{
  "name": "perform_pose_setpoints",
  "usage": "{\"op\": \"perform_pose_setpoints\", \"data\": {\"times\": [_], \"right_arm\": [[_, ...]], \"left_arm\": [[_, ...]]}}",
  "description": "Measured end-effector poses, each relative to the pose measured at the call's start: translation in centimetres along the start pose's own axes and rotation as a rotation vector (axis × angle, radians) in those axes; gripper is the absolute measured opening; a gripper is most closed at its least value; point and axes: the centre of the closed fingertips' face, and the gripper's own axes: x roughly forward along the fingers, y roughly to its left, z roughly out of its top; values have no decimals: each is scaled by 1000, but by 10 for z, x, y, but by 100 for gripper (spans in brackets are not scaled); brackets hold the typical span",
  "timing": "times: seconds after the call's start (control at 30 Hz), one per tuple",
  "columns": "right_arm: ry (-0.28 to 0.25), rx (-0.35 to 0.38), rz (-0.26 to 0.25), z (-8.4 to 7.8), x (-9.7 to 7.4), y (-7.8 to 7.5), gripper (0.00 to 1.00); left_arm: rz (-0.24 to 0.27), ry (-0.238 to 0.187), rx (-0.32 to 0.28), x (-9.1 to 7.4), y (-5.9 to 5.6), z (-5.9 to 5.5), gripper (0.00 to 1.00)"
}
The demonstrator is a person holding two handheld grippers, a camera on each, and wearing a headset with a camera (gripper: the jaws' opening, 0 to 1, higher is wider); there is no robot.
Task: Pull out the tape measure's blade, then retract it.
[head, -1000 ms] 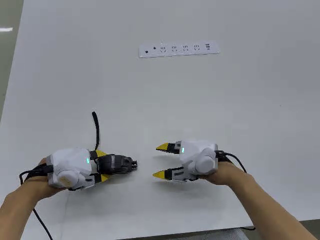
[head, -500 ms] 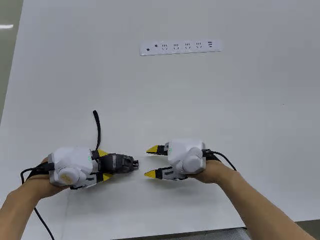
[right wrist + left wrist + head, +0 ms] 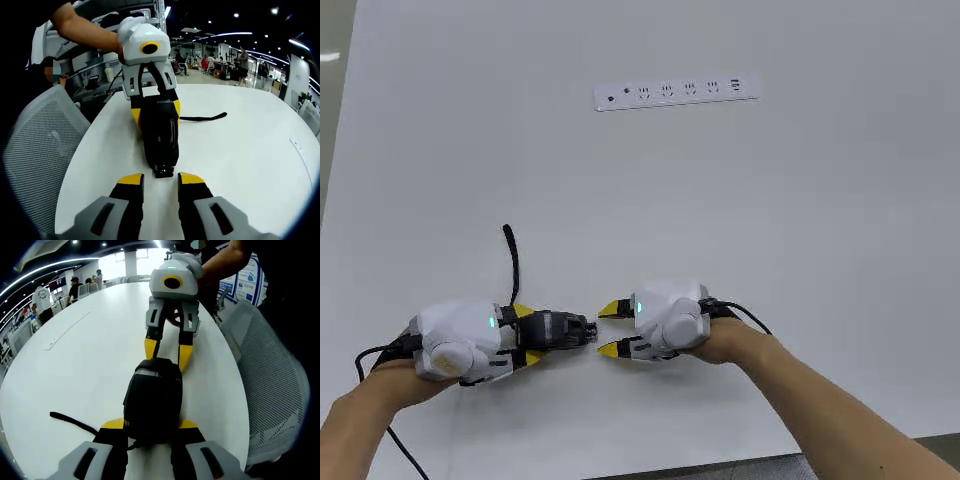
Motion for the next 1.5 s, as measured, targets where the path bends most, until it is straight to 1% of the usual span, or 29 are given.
{"op": "perform_pose_setpoints", "data": {"times": [0.2, 0.37, 0.57, 0.73, 0.93, 1.5], "right_arm": [[11, -28, 8, 1, 8, 0, 20], [20, -40, -1, -1, 13, -5, 16], [7, -51, 12, 1, 12, -4, 15], [3, -43, 6, 1, 12, -4, 12], [16, -73, -7, 2, 11, -5, 11], [26, -96, -9, 3, 9, -6, 11]], "left_arm": [[-3, -9, -3, 0, 0, -1, 30], [-7, -13, -6, 1, -1, 0, 30], [-7, -24, -10, 1, -1, 1, 30], [-6, -29, -10, 0, -1, 0, 29], [-7, -32, -14, 0, 0, 0, 29], [-3, -38, -27, -1, 0, -2, 29]]}}
